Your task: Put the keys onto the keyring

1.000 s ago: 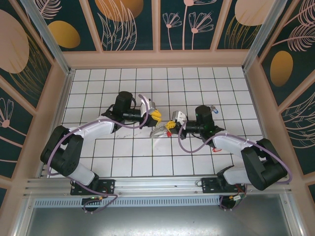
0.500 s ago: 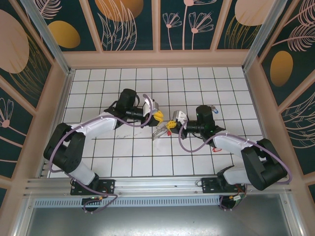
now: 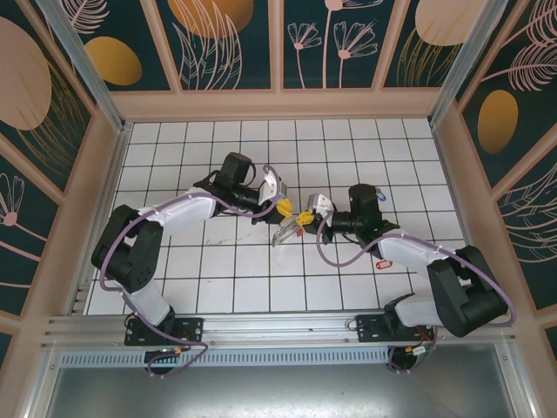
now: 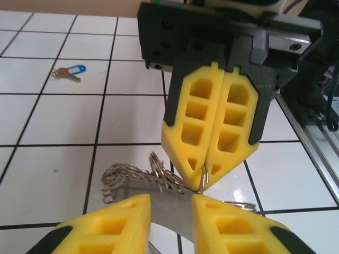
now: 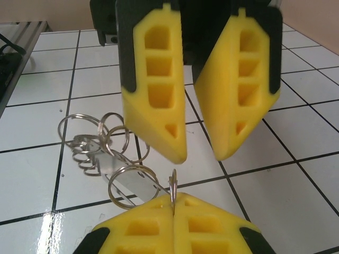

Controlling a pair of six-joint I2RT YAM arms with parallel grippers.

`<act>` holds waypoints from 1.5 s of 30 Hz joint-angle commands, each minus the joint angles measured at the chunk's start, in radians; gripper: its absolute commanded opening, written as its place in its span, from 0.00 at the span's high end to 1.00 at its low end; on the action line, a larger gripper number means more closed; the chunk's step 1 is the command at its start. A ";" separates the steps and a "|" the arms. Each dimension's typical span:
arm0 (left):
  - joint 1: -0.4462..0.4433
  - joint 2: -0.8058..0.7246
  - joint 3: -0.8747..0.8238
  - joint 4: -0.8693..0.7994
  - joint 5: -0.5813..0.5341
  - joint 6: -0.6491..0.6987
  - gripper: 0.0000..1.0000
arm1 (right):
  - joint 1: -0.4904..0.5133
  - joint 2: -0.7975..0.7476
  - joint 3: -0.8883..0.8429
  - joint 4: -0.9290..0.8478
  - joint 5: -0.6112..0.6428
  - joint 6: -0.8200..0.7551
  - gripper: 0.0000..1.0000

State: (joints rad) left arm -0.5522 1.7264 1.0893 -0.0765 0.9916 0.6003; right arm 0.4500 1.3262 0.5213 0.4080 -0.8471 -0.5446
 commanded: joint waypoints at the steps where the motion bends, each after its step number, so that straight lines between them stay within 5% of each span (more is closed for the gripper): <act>1: -0.007 0.019 0.023 -0.065 0.053 0.053 0.73 | -0.010 -0.016 0.024 -0.008 -0.032 -0.024 1.00; 24: -0.028 0.044 0.032 -0.013 0.105 0.010 0.71 | -0.019 -0.017 0.005 0.042 -0.047 0.024 1.00; 45: -0.036 0.046 0.023 0.028 0.085 -0.019 0.81 | -0.019 -0.003 0.004 0.106 -0.061 0.076 1.00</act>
State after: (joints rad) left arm -0.5774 1.7638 1.1000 -0.0696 1.0584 0.5892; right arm 0.4377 1.3266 0.5209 0.4309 -0.8654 -0.4870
